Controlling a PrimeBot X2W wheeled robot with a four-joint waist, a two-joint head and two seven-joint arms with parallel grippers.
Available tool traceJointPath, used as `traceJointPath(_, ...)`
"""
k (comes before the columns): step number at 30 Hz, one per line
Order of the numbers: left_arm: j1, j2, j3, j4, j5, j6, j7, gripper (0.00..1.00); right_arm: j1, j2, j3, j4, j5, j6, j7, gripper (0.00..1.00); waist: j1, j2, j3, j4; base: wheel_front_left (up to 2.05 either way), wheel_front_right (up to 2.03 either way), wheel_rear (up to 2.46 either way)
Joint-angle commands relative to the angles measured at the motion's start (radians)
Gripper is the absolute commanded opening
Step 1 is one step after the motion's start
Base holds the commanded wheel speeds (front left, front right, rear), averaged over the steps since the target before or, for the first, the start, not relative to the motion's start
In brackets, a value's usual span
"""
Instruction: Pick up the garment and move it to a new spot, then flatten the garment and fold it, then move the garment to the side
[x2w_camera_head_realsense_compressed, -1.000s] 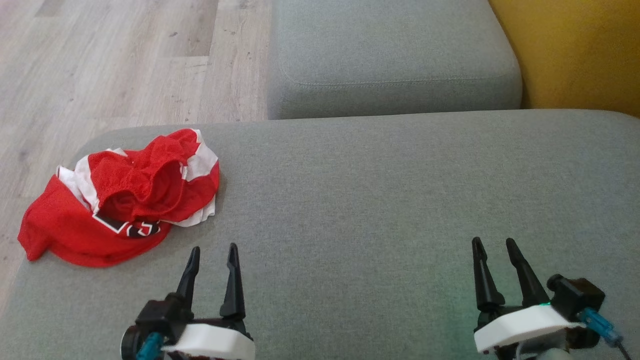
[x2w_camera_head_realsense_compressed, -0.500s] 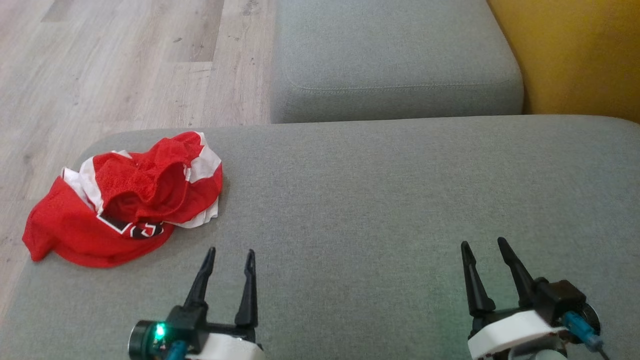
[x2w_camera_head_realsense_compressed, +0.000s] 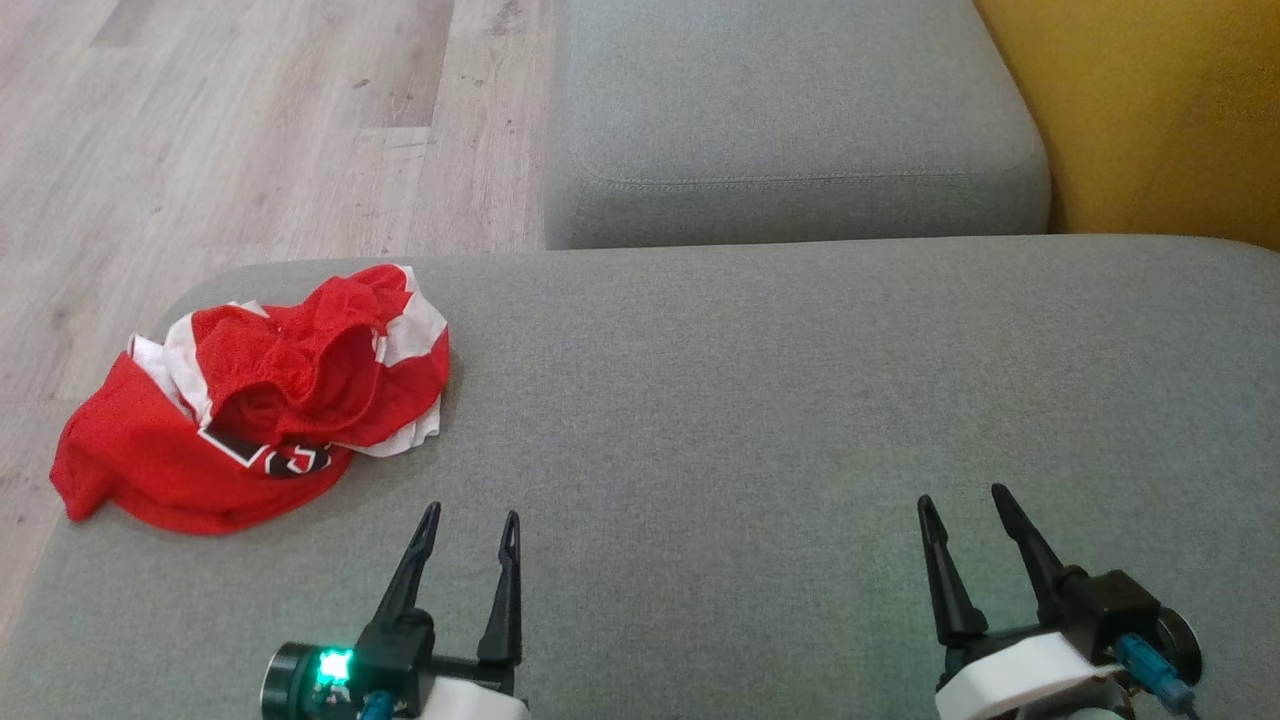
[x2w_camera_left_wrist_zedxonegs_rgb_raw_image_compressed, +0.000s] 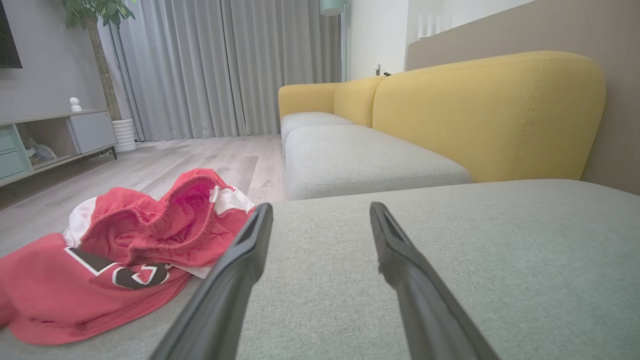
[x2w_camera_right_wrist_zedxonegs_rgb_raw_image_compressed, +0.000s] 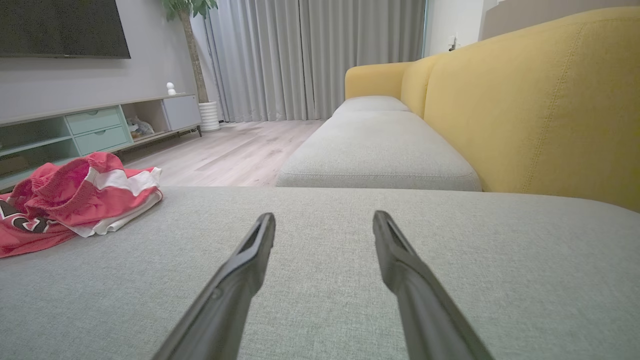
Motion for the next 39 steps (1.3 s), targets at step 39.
traceJointPath(39,-0.107,0.003,0.156,-0.093,0.02,0.07,-0.01,1.0,-0.131,-0.011,-0.018,0.005,-0.028,0.008,-0.014,1.0,0.0001,0.0,0.149,0.439,0.0,0.0,0.0)
